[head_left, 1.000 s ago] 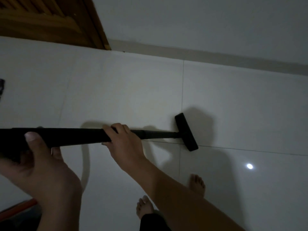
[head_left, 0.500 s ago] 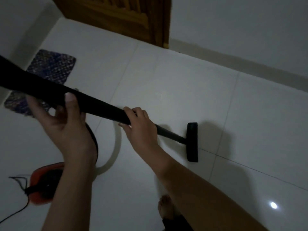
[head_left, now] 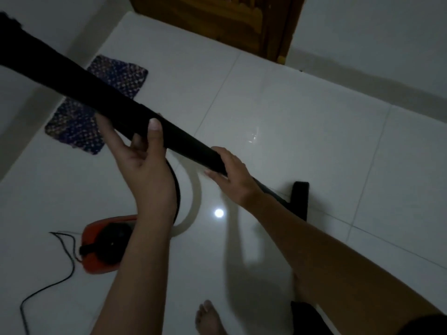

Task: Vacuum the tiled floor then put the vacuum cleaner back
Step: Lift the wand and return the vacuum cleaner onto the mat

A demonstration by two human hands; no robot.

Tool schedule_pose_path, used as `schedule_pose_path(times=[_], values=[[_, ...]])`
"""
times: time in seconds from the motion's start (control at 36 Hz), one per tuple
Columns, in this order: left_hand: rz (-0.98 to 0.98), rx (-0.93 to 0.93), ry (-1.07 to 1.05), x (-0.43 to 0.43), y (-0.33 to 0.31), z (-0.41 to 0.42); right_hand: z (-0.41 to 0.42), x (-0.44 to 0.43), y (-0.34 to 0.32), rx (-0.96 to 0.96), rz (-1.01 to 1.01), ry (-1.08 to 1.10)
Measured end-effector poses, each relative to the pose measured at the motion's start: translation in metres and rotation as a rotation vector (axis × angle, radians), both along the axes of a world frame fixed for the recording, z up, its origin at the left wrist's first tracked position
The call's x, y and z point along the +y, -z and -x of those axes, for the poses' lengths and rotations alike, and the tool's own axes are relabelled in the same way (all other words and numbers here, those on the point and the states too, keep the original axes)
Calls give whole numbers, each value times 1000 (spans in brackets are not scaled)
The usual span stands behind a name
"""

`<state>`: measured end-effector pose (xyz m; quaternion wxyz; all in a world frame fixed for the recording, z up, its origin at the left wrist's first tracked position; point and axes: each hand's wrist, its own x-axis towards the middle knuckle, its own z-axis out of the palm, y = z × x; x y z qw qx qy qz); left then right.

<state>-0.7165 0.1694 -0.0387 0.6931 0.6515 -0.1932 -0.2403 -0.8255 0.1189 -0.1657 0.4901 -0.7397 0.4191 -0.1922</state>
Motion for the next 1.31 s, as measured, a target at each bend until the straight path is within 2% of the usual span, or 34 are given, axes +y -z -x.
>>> schedule_pose_path(times=[0.25, 0.56, 0.61, 0.69, 0.78, 1.08, 1.31], values=[[3, -91, -6, 46, -3, -58, -65, 66, -4, -84, 53, 94], [7, -219, -150, 109, 29, -123, -127, 131, 29, -104, 178, -9], [25, -239, -166, 121, 40, -131, -136, 137, 36, -110, 246, -63], [75, -265, -205, 138, 61, -145, -148, 144, 48, -63, 244, -197], [93, -302, -254, 151, 86, -164, -164, 148, 64, -110, 330, -264], [86, -345, -387, 198, 182, -248, -234, 180, 148, -214, 637, -291], [231, -310, -483, 202, 231, -270, -254, 180, 181, -206, 835, -219]])
